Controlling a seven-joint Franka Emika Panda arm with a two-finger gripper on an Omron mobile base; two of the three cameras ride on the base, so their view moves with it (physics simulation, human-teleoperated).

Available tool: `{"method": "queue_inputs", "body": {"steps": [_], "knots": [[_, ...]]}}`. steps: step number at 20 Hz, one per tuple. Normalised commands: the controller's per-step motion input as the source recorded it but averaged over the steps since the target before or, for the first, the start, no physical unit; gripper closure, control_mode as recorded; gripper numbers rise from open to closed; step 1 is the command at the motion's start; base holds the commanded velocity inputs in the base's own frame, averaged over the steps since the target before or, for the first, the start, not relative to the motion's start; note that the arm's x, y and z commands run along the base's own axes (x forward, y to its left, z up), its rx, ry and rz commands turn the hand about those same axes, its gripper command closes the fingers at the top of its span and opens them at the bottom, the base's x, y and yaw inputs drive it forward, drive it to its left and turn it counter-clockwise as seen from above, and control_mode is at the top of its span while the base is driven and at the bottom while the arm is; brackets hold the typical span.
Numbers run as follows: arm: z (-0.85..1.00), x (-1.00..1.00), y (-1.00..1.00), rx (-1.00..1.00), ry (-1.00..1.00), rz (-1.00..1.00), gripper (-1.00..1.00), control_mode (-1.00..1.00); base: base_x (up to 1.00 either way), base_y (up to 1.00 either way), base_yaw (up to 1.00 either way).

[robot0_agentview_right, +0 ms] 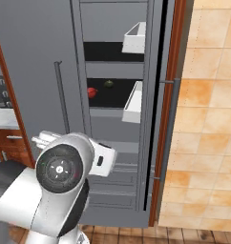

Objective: Place the onion in the correct fridge rack based on whether it is a fruit or vegetable. Finally, close the fridge door.

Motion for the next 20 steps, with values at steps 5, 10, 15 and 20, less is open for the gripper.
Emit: {"method": "queue_inputs", "body": {"steps": [5, 10, 15, 20], "knots": [[-0.13, -0.36, -1.00, 0.06, 0.00, 0.03, -1.00, -1.00, 0.00, 0.00, 0.00], [-0.28, -0.02, -0.97, 0.01, 0.00, 0.04, -1.00, -1.00, 0.00, 0.00, 0.00], [-0.32, 0.05, -0.55, 0.00, -0.02, 0.11, -1.00, -1.00, 0.00, 0.00, 0.00], [-0.43, 0.24, -0.04, -0.04, 0.00, 0.00, -1.00, -1.00, 0.00, 0.00, 0.00]]}}
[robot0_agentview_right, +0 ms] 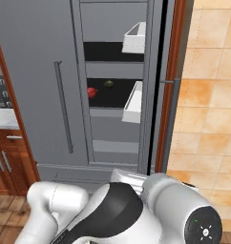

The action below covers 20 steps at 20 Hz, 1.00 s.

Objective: Place the onion in the correct fridge rack based on whether it is a fruit or vegetable. Finally, close the fridge door.

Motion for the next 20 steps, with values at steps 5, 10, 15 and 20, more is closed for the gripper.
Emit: {"method": "queue_inputs", "body": {"steps": [5, 10, 15, 20], "knots": [[-0.21, 0.69, -0.02, -0.01, 0.00, -0.03, -1.00, -1.00, 0.00, 0.00, 0.00], [-0.03, 0.53, -0.25, 0.00, 0.06, 0.00, -1.00, -1.00, 0.00, 0.00, 0.00], [-0.01, 0.16, -0.11, 0.00, 0.04, 0.00, -1.00, -1.00, 0.00, 0.00, 0.00], [-0.10, 0.24, -0.17, 0.00, 0.01, 0.00, -1.00, -1.00, 0.00, 0.00, 0.00]]}}
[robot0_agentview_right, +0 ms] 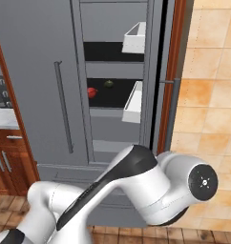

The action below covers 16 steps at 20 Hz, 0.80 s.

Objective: Place the onion in the correct fridge rack based on whether it is a fruit or vegetable. Finally, close the fridge door.

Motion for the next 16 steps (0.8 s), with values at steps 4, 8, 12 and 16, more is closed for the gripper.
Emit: {"method": "queue_inputs", "body": {"steps": [4, 8, 12, 16], "knots": [[0.00, 0.20, -0.46, 0.03, 0.02, 0.00, -1.00, -1.00, 0.00, 0.00, 0.00], [-0.03, 0.26, -0.42, 0.02, 0.00, 0.00, -1.00, -1.00, 0.00, 0.00, 0.00], [-0.06, 0.33, -0.37, 0.01, 0.00, 0.00, -1.00, -1.00, 0.00, 0.00, 0.00], [-0.10, 0.35, -0.29, 0.00, 0.00, 0.00, -1.00, -1.00, 0.00, 0.00, 0.00]]}}
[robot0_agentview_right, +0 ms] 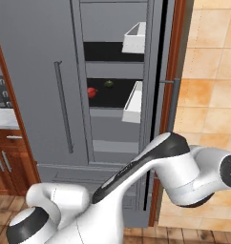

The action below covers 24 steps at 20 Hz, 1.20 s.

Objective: Place the onion in the correct fridge rack based on whether it is a fruit or vegetable. Finally, close the fridge door.

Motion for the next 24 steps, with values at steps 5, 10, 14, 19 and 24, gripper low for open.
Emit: {"method": "queue_inputs", "body": {"steps": [5, 10, 14, 19, 24], "knots": [[-0.17, 0.49, -0.24, 0.01, 0.00, 0.00, -1.00, -1.00, 0.00, 0.00, 0.00], [-0.25, 0.59, -0.11, 0.00, 0.00, 0.00, -1.00, -1.00, 0.00, 0.00, 0.00], [-0.21, 0.66, -0.14, 0.01, 0.00, 0.00, -1.00, -1.00, 0.00, 0.00, 0.00], [-0.15, 0.61, -0.11, 0.00, 0.00, 0.00, -1.00, -1.00, 0.00, 0.00, 0.00], [-0.08, 0.54, 0.00, 0.00, 0.00, 0.00, -1.00, -1.00, 0.00, 0.00, 0.00]]}}
